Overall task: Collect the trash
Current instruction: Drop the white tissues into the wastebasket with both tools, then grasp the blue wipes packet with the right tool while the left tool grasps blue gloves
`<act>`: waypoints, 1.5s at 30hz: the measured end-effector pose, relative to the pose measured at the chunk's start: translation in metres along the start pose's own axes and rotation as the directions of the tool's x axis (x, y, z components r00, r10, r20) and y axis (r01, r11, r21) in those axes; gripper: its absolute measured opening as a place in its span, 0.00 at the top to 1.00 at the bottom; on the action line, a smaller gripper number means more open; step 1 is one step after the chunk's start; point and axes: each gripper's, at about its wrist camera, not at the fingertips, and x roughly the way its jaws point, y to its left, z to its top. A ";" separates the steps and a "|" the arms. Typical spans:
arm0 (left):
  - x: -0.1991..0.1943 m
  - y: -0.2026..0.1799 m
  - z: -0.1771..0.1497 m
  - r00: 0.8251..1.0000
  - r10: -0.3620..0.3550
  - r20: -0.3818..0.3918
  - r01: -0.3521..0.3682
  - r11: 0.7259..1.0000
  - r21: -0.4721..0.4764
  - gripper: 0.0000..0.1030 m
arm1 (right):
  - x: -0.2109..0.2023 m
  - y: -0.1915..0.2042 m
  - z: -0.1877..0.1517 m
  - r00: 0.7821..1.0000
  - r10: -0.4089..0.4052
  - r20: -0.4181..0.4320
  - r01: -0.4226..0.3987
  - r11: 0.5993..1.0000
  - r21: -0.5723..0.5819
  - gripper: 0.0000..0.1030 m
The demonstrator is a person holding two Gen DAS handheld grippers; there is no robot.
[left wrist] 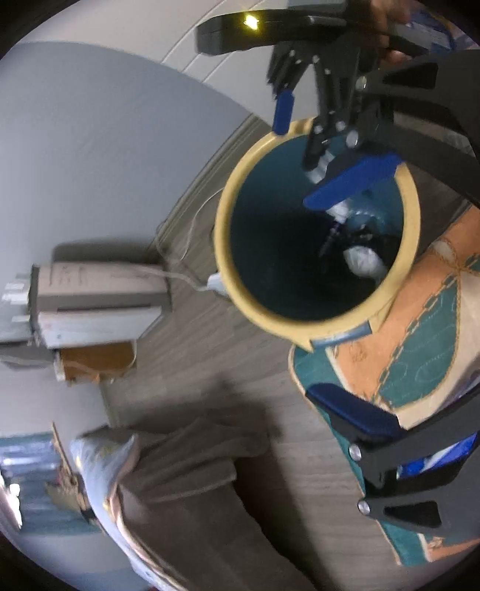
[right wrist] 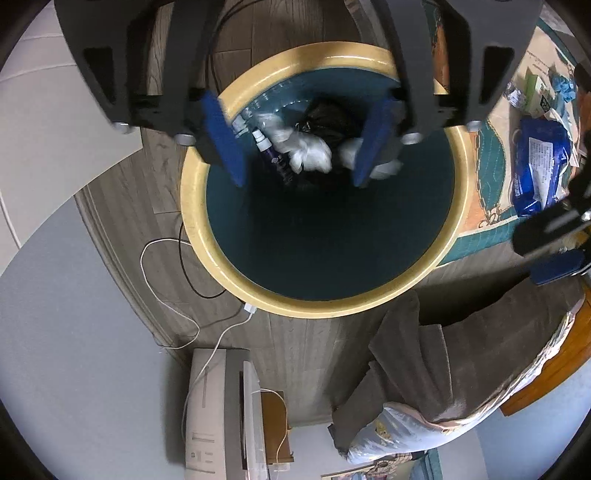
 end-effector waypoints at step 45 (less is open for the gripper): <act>-0.180 0.190 -0.198 0.952 0.265 -0.151 -0.303 0.883 -0.358 0.05 | -0.060 0.205 -0.042 0.996 0.092 -0.015 -0.093 0.975 -0.200 0.06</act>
